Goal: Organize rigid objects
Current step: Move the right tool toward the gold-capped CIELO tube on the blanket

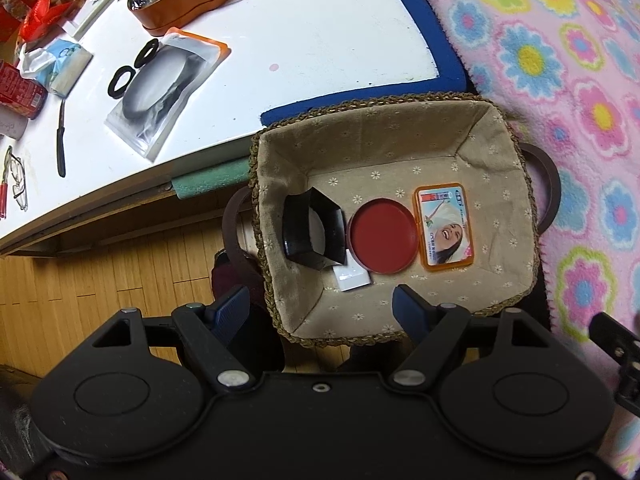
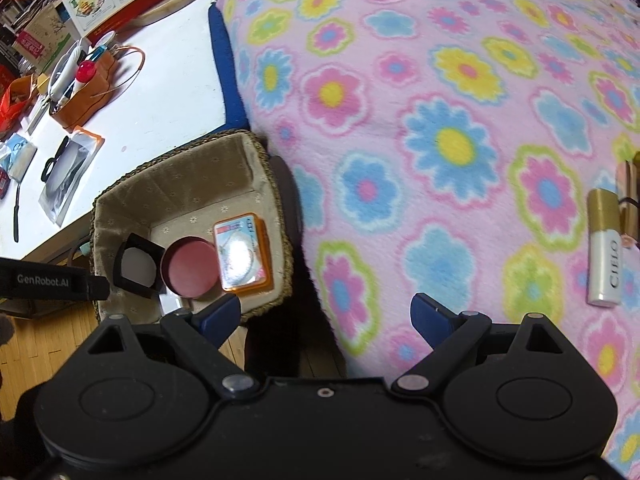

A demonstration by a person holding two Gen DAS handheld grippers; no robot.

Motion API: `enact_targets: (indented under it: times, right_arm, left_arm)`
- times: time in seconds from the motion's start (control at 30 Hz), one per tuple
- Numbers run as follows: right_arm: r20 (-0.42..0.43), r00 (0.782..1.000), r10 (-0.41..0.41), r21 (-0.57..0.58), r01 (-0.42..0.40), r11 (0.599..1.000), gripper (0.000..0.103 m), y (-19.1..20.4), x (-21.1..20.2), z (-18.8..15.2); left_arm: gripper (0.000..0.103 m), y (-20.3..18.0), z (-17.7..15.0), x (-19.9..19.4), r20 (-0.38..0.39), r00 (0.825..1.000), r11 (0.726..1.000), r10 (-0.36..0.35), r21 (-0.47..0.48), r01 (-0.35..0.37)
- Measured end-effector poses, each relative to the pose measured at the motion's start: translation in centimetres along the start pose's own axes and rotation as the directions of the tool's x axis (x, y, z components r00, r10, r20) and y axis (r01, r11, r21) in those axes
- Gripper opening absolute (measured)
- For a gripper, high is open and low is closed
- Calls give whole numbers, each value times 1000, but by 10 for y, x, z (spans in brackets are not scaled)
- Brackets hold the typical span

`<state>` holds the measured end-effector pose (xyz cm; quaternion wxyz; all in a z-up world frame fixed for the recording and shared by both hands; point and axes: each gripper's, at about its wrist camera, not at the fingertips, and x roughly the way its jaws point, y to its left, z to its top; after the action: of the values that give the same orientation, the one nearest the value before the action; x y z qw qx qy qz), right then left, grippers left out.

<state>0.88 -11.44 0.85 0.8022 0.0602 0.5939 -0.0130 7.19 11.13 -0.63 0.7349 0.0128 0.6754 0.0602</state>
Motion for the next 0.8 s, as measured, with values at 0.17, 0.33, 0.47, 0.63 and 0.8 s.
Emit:
enact_targets:
  times: [0.17,0.33,0.47,0.63,0.8]
  right_arm:
    - [13,1000,-3,15,3,1000,93,-14,-10,-6]
    - [26,999,-20,31,19,999,94,-30,-19,-12]
    - [36,998,-42,46,41,998,96,-47,-25,-16]
    - [47,996,-78,59,76,995,97,-69,-33,-19]
    - [52,994,-98,68,94,993,97,-91,-41,-23]
  left_arm:
    - [75,1,0,-1,0,1000,1000,7,-5,-7]
    - [75,-1,-1,-1,-6,1000,1000,7,5,-7]
    - [75,-5,-4,-5,3,1000,1000,-22,18,22]
    - [75,-12,-8,-13,24,999,999,-41,34,40]
    - [75,-26,-15,-25,68,997,997,-26,72,21]
